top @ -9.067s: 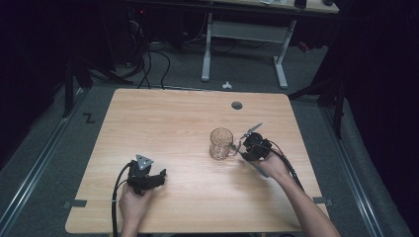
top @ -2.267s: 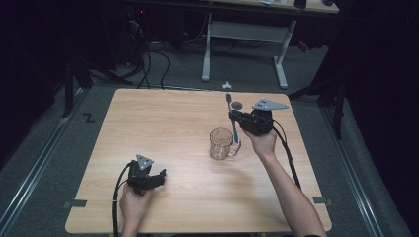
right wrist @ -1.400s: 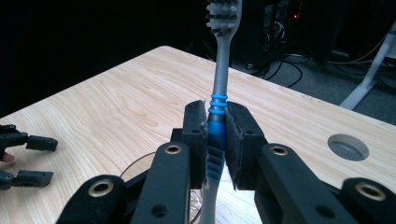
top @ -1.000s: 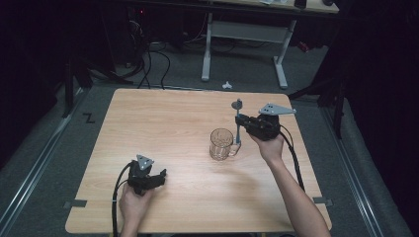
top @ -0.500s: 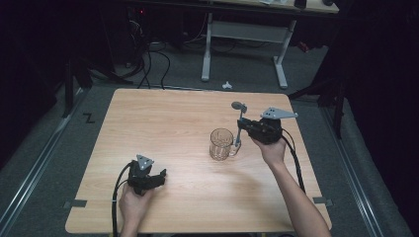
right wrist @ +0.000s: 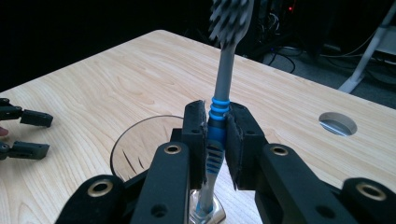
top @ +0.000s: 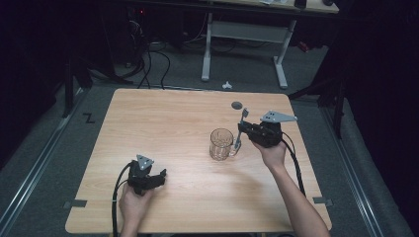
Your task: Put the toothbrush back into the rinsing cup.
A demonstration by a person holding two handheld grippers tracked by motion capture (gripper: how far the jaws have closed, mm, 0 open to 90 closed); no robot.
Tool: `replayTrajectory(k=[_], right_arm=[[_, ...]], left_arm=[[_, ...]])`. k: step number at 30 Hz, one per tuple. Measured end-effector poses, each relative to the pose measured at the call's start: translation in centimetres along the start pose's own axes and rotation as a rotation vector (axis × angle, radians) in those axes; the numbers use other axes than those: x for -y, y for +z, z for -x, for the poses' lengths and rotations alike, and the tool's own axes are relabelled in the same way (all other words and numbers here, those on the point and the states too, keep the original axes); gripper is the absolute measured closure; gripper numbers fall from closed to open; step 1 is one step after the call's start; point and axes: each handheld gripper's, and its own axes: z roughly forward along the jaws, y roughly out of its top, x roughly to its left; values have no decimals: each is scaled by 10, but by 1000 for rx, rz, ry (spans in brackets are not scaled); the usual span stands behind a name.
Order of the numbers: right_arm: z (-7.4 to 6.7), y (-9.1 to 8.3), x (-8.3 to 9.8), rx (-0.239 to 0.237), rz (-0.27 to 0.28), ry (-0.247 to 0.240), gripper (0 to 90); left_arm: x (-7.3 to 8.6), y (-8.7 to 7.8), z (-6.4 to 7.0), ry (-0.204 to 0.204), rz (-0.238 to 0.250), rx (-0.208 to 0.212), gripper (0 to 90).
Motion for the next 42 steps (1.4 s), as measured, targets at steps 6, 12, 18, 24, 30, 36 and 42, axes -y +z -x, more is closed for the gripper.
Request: replayTrajectory(k=[6,12,18,24,30,36,42], right_arm=[[0,-1,3,8,-11,-6,790],[-3,-1,4,12,-17,-27,790],[-3,1,9,15,-17,-21,790],[-2,3,13,19,-22,-19,790],[-5,5,16,30,-37,-38,789],[-6,8,18,31,-49,-46,789],[-7,12,20,27,-67,-43,789]], left_arm=[[0,0,0,0,0,0,257],[0,0,0,0,0,0,257],[0,0,0,0,0,0,257],[0,0,0,0,0,0,257],[0,0,0,0,0,0,257],[0,0,0,0,0,0,257],[0,0,0,-1,0,0,257]])
